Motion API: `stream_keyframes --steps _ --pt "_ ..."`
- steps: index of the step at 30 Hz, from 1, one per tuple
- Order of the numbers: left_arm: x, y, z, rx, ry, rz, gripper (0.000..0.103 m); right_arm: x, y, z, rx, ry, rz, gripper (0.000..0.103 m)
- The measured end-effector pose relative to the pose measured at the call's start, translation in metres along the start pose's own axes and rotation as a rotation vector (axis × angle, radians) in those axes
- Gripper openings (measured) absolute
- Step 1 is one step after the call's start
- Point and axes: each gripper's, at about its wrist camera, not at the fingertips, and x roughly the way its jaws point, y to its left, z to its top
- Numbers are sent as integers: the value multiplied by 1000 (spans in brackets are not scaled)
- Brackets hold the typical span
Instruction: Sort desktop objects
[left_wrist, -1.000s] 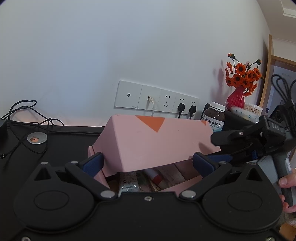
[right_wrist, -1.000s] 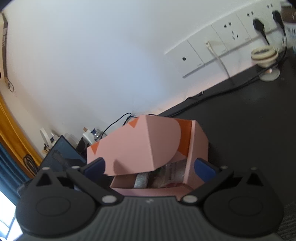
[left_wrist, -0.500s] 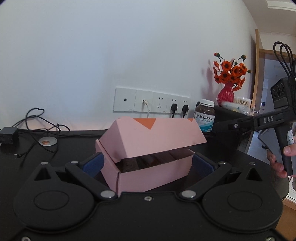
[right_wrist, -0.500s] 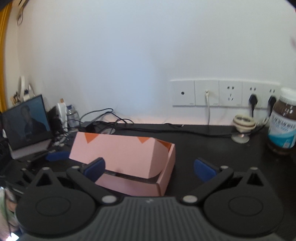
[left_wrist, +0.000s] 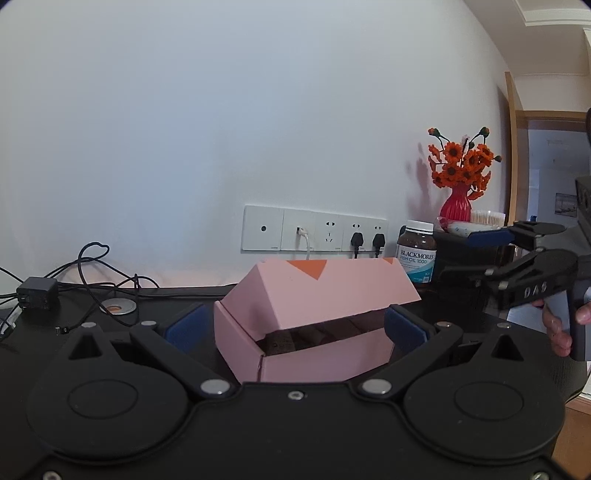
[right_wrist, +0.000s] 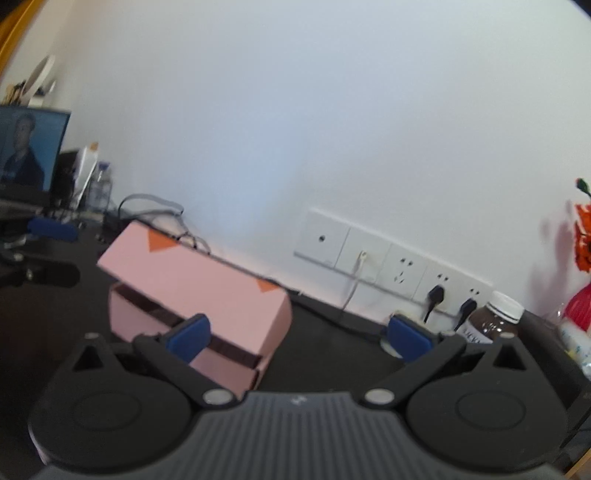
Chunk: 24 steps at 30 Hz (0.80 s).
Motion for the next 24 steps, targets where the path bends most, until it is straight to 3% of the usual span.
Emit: stream_keyframes --steps 4,9,15,24 --pt "4 3 1 -21 18 108 103 -7 -17 -2 123 -67 35 102" --pt "16 5 0 -23 91 286 103 1 -14 -12 78 -26 56 102" --pt "18 -10 0 44 85 436 103 -7 -27 -31 150 -76 69 102" --pt "12 -40 2 192 67 463 103 -10 -45 -46 180 -54 127 102"
